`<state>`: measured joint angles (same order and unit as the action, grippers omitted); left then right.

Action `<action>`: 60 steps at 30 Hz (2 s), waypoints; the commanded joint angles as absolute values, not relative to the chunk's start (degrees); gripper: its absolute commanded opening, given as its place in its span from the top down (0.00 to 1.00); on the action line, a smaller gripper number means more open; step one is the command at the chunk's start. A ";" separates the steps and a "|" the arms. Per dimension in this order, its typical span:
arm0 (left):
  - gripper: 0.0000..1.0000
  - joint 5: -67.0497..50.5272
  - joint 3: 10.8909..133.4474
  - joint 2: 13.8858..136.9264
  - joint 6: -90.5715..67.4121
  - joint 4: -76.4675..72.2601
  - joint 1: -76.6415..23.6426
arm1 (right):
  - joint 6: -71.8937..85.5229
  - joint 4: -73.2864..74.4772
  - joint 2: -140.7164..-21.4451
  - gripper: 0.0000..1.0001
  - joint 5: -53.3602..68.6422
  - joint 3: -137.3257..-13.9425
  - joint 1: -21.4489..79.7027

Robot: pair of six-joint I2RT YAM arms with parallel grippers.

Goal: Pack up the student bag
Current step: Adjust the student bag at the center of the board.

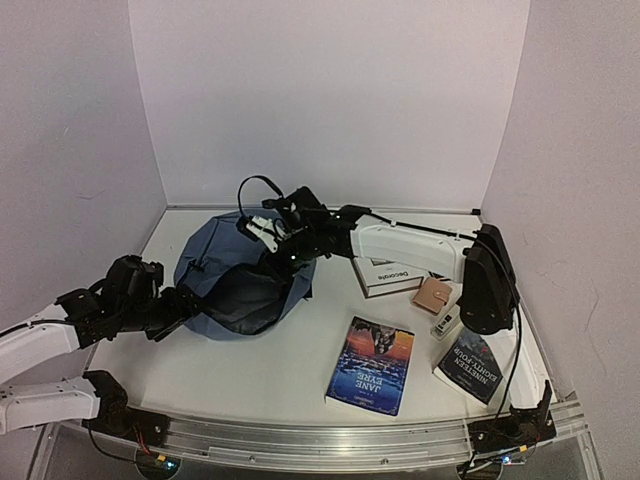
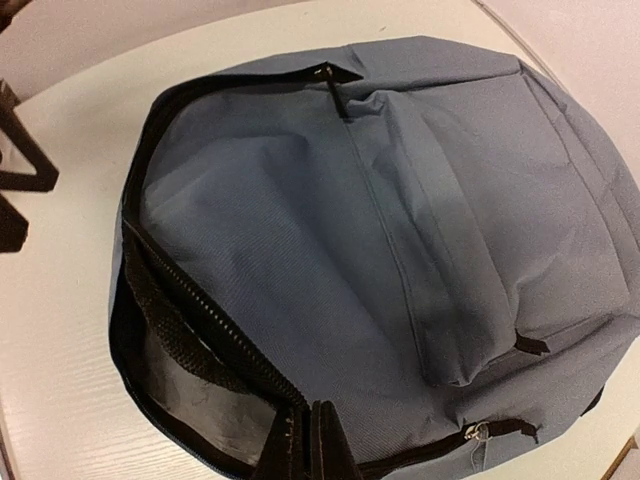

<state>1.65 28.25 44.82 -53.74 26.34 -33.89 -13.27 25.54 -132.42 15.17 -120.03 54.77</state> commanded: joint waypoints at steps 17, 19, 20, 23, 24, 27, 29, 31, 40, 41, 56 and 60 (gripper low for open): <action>0.24 3.66 38.24 76.50 -47.24 22.88 -33.48 | 16.64 18.04 -140.59 1.00 12.31 -132.70 40.47; 0.29 2.48 37.93 79.26 -47.61 21.76 -33.45 | 18.96 17.96 -142.37 1.00 8.02 -132.72 38.92; 0.33 1.96 37.76 80.18 -47.84 21.43 -33.41 | 20.32 17.98 -143.48 1.00 6.50 -132.82 38.23; 0.42 0.74 37.53 81.86 -48.14 20.66 -33.40 | 22.49 18.18 -147.43 1.00 1.95 -132.82 37.17; 0.44 0.30 37.52 82.03 -48.09 20.50 -33.40 | 22.39 18.18 -148.50 1.00 0.81 -132.56 37.10; 0.45 0.18 37.58 80.85 -47.84 20.61 -33.40 | 21.71 18.57 -150.68 1.00 1.20 -132.43 37.13; 0.44 0.18 37.31 78.45 -47.62 20.35 -33.40 | 21.09 18.78 -151.06 0.86 3.00 -132.41 37.09; 0.41 -1.57 37.14 75.66 -47.26 20.10 -33.41 | 20.55 18.75 -150.06 0.60 5.74 -132.28 37.10; 0.22 5.46 43.90 65.58 -44.49 30.37 -33.38 | 15.00 18.60 -138.68 0.21 12.40 -129.04 37.18; 0.20 6.41 45.21 65.69 -43.82 31.55 -33.21 | 14.38 18.58 -137.50 0.19 12.82 -128.24 37.18; 0.14 -6.28 59.69 83.26 -20.26 21.40 -15.19 | 11.36 18.72 -132.57 0.07 26.76 -117.55 37.25; 0.18 -10.94 63.53 89.34 -14.12 17.09 -14.71 | 12.54 18.71 -133.53 0.08 28.58 -114.88 37.67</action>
<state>-3.36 57.75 85.02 -23.84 24.59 -14.71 11.36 18.97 -132.96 24.68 -116.91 37.16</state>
